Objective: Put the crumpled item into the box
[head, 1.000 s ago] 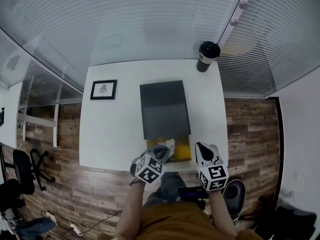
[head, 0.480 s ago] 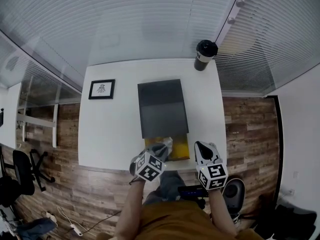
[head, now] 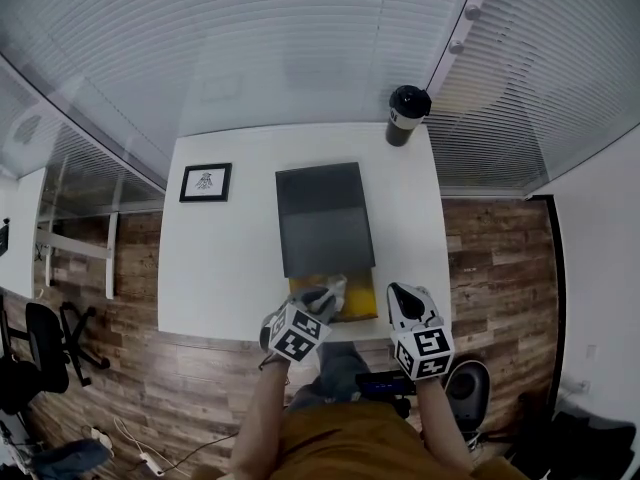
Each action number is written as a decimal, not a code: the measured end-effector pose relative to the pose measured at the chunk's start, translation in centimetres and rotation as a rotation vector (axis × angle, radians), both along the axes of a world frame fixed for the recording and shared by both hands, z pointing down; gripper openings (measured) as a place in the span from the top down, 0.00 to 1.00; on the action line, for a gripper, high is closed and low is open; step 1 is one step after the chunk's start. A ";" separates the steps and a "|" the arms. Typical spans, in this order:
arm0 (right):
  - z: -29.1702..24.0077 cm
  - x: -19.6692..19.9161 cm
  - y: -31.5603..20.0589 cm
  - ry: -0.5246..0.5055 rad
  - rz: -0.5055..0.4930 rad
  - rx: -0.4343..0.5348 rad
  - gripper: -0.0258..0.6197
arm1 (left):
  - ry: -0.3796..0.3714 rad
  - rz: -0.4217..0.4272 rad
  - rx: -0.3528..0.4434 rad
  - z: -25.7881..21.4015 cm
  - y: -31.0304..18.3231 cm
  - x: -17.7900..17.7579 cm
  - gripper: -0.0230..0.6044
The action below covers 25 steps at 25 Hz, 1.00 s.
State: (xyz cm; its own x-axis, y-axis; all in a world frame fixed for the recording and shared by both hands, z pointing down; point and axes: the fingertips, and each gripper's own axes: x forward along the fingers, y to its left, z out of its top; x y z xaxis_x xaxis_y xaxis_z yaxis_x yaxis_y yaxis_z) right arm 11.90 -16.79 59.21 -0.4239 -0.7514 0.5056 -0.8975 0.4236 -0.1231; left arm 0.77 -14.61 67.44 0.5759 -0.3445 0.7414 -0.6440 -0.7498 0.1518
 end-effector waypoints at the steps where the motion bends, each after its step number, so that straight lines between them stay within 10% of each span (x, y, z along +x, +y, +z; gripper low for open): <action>1: -0.2 -0.1 0.0 0.000 -0.002 0.004 0.94 | 0.009 -0.007 0.004 -0.2 0.0 0.0 0.85; 17: -5.1 -1.5 1.5 0.024 -0.049 0.139 0.94 | 0.073 -0.131 0.224 -6.8 -0.4 -1.2 0.92; 25: -8.2 -2.9 2.6 0.018 -0.065 0.229 0.94 | 0.323 -0.290 0.287 -13.7 -0.3 -2.6 0.92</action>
